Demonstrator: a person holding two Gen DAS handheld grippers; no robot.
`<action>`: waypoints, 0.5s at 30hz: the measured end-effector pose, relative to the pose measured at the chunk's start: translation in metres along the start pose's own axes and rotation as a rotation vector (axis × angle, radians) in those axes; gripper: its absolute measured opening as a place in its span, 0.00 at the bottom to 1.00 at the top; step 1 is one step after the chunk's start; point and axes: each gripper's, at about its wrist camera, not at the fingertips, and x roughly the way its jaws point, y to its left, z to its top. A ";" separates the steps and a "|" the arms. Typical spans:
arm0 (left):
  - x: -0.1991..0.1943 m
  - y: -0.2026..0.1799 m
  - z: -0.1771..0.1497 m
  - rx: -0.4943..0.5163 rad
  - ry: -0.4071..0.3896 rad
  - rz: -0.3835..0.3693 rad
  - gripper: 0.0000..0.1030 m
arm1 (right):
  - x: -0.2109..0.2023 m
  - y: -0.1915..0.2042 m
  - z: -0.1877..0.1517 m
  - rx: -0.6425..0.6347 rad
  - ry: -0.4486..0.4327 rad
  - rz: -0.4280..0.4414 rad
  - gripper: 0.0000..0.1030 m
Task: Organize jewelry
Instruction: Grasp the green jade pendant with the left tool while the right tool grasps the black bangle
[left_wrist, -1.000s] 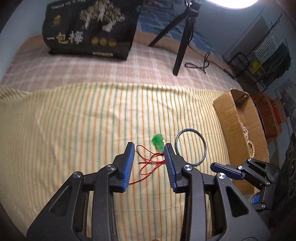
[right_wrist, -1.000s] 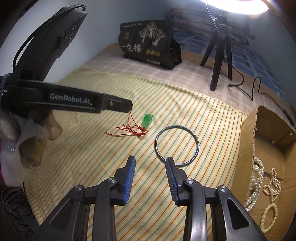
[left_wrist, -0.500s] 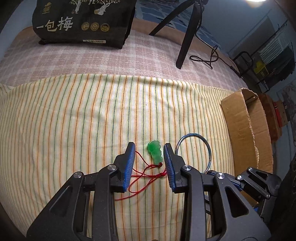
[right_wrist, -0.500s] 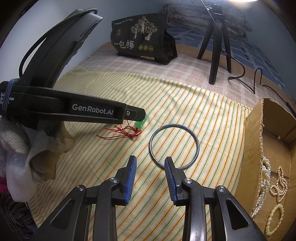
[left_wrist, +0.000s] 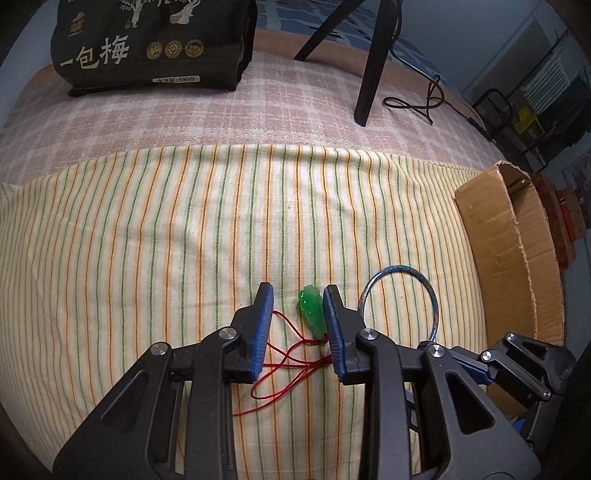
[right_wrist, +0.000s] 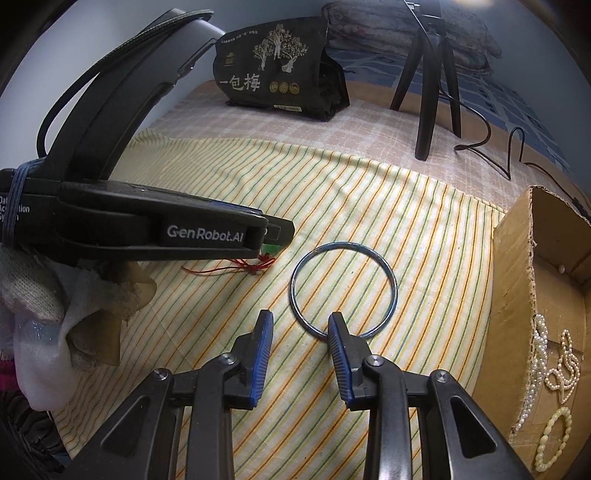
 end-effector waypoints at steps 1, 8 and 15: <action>0.000 0.000 0.000 0.002 0.000 0.002 0.27 | 0.001 0.000 0.000 -0.002 0.001 -0.003 0.31; 0.004 -0.005 0.001 0.025 -0.012 0.023 0.23 | 0.003 0.000 -0.001 0.008 0.007 -0.033 0.31; 0.005 -0.009 -0.001 0.059 -0.037 0.049 0.18 | 0.006 -0.001 -0.002 0.002 0.017 -0.064 0.31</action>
